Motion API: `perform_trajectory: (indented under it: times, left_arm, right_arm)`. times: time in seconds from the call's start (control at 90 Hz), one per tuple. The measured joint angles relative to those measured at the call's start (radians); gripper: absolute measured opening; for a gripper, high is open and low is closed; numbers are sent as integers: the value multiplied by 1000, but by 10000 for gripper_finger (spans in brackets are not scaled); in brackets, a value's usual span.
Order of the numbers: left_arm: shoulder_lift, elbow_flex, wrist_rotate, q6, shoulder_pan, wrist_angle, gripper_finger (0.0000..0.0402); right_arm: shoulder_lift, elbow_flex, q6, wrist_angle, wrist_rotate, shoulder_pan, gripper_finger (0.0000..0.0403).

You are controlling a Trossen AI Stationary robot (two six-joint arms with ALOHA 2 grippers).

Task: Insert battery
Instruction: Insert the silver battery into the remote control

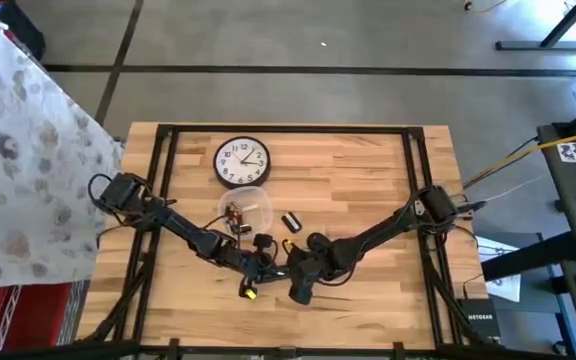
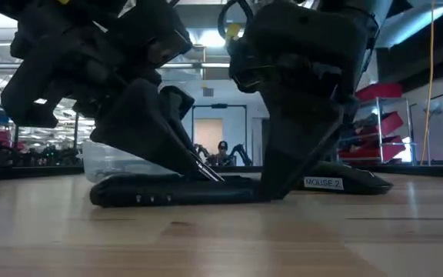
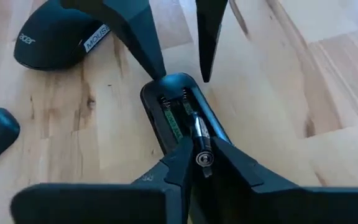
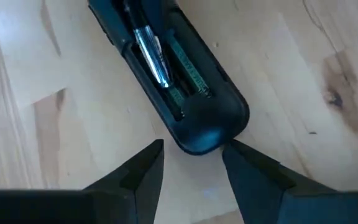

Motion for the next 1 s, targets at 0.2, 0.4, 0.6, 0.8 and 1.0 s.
perform_trajectory:
  times: [0.2,0.4,0.6,0.8,1.0]
  left_arm:
    - [1,0,32,-11,4,4,58]
    - [2,0,76,-29,24,0,118]
    - [-3,0,98,-43,45,-11,143]
    - [-58,-1,80,3,52,-86,145]
    - [-106,-1,67,30,52,-142,145]
  right_arm:
    - [1,0,0,2,0,0,156]
    - [1,0,-1,4,0,0,156]
    - [1,0,-1,5,0,0,156]
    - [2,0,-1,11,-1,0,156]
    - [2,0,-1,13,0,0,156]
